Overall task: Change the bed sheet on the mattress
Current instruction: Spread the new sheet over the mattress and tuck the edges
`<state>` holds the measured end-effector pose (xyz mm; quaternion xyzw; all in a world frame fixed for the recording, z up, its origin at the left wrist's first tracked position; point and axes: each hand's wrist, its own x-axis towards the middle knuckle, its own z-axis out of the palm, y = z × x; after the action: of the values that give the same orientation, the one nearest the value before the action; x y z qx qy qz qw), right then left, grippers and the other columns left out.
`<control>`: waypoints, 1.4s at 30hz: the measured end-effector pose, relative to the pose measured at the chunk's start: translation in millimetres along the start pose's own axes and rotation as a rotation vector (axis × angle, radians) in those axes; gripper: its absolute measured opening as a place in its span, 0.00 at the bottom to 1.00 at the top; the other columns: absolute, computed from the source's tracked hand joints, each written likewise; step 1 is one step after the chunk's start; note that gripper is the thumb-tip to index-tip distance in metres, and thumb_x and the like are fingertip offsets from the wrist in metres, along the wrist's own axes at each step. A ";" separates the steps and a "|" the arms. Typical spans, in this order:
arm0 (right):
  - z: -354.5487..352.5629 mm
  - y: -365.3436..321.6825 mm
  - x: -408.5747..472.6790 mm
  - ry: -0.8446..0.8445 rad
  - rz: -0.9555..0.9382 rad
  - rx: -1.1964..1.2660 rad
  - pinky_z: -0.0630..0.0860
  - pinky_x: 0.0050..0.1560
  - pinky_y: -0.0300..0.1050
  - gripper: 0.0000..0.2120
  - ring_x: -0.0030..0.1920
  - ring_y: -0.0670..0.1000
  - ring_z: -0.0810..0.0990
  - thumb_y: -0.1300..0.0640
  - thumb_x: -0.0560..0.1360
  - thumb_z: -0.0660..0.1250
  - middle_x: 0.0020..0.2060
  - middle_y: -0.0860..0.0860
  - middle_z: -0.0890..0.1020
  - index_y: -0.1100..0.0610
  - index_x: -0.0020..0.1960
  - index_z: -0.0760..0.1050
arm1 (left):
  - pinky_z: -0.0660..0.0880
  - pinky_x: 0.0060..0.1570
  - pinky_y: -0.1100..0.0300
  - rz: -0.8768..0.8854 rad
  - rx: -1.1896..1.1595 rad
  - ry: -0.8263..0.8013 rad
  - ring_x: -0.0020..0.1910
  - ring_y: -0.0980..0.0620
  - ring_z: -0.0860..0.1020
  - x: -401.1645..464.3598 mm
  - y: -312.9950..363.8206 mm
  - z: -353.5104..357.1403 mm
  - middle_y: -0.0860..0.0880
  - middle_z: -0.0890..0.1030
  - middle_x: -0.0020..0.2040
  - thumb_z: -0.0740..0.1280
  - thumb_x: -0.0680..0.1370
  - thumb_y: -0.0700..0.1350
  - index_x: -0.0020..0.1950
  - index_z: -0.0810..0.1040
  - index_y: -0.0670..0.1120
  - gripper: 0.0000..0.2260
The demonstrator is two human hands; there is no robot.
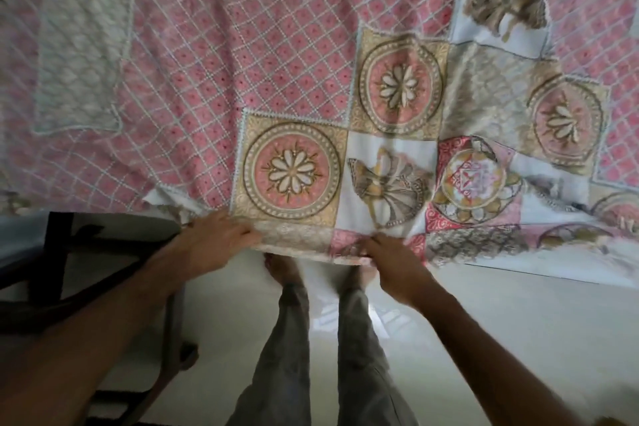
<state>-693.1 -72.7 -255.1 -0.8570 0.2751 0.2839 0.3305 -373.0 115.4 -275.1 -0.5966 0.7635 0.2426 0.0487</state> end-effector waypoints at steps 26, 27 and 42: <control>-62.6 248.7 -129.0 0.762 0.762 1.395 0.77 0.37 0.45 0.13 0.31 0.50 0.81 0.51 0.79 0.70 0.33 0.52 0.81 0.56 0.38 0.78 | 0.71 0.57 0.41 0.094 0.153 -0.069 0.66 0.38 0.74 308.8 258.1 -72.5 0.42 0.73 0.70 0.66 0.74 0.63 0.68 0.74 0.46 0.29; -49.2 250.7 -136.4 0.766 0.804 1.375 0.77 0.36 0.45 0.14 0.32 0.51 0.81 0.51 0.79 0.69 0.32 0.52 0.82 0.55 0.36 0.78 | 0.72 0.56 0.42 0.091 0.159 -0.087 0.65 0.39 0.74 315.7 271.7 -73.6 0.42 0.73 0.70 0.67 0.73 0.64 0.69 0.73 0.46 0.31; 40.0 347.8 -228.2 0.942 0.781 2.365 0.74 0.63 0.56 0.20 0.59 0.53 0.81 0.37 0.76 0.67 0.58 0.52 0.82 0.48 0.61 0.72 | 0.70 0.63 0.36 0.213 0.327 -0.163 0.72 0.38 0.69 405.9 342.1 -77.0 0.42 0.68 0.74 0.52 0.79 0.65 0.74 0.69 0.47 0.31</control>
<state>-1091.5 -198.2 -270.0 0.0627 0.6680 -0.3703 0.6424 -791.2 -219.5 -248.3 -0.4751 0.8448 0.1667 0.1808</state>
